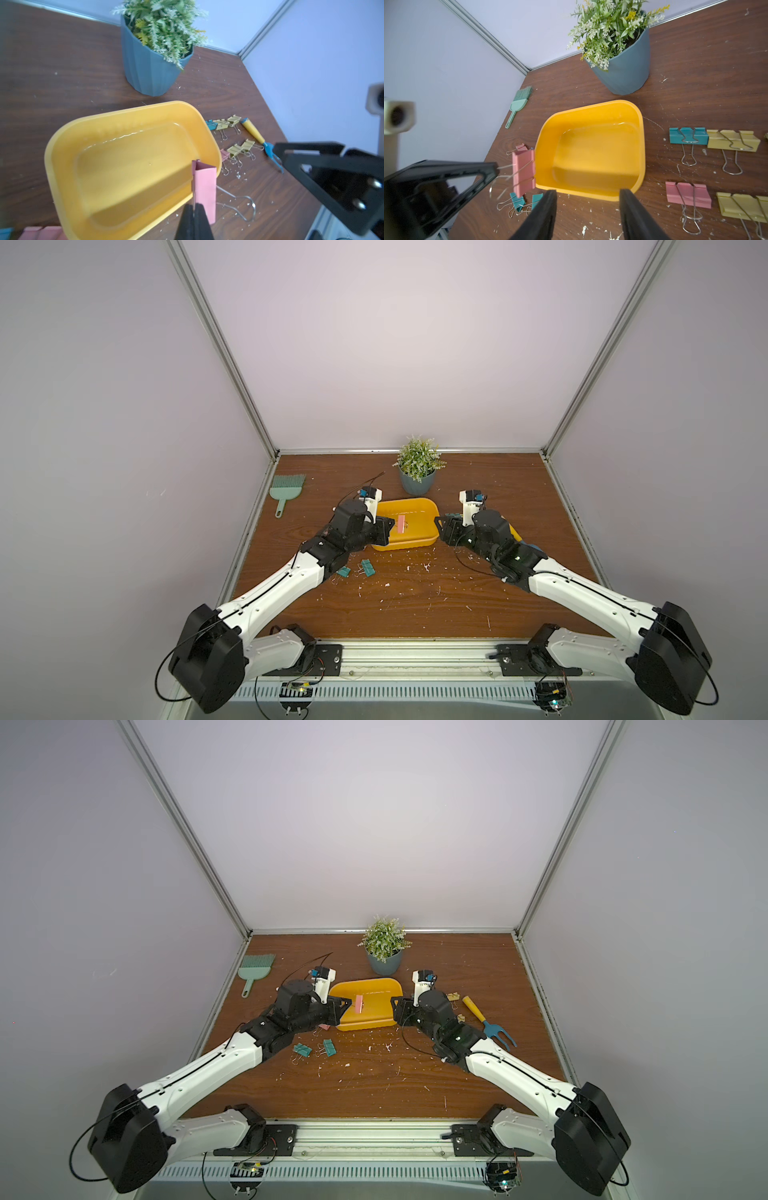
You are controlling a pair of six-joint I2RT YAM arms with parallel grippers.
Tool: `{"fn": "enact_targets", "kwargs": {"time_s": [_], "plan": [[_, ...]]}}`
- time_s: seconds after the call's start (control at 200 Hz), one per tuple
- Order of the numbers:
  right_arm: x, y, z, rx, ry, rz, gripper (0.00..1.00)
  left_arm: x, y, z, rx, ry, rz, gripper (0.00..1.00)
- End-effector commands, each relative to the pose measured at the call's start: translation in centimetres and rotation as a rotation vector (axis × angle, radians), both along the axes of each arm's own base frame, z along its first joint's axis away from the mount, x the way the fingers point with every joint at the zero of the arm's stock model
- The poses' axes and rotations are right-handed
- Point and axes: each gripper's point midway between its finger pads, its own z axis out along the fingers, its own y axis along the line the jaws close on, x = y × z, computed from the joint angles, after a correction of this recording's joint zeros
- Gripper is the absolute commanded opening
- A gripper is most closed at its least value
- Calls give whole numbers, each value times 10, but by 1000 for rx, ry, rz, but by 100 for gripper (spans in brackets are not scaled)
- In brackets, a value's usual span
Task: Take out the binder clips from the storage box
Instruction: Place the binder clip at the center of the board.
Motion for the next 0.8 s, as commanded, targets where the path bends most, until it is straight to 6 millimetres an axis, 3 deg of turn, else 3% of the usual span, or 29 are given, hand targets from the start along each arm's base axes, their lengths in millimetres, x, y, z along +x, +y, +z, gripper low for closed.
{"fn": "enact_targets", "kwargs": {"time_s": [0.0,0.21,0.415,0.59,0.796], "plan": [[3,-10,11,-2,-47,-38,55,-17,12,-14,299,-90,-24,0],[4,-25,7,-16,-50,-93,55,-39,14,-34,495,-149,-111,0],[6,-43,-4,7,-14,-160,55,-53,-4,-69,791,-245,-264,0],[9,-69,-16,51,40,-249,55,-52,-5,-95,916,-229,-331,0],[9,-89,-24,77,63,-291,55,-53,-9,-119,986,-182,-394,8]]}}
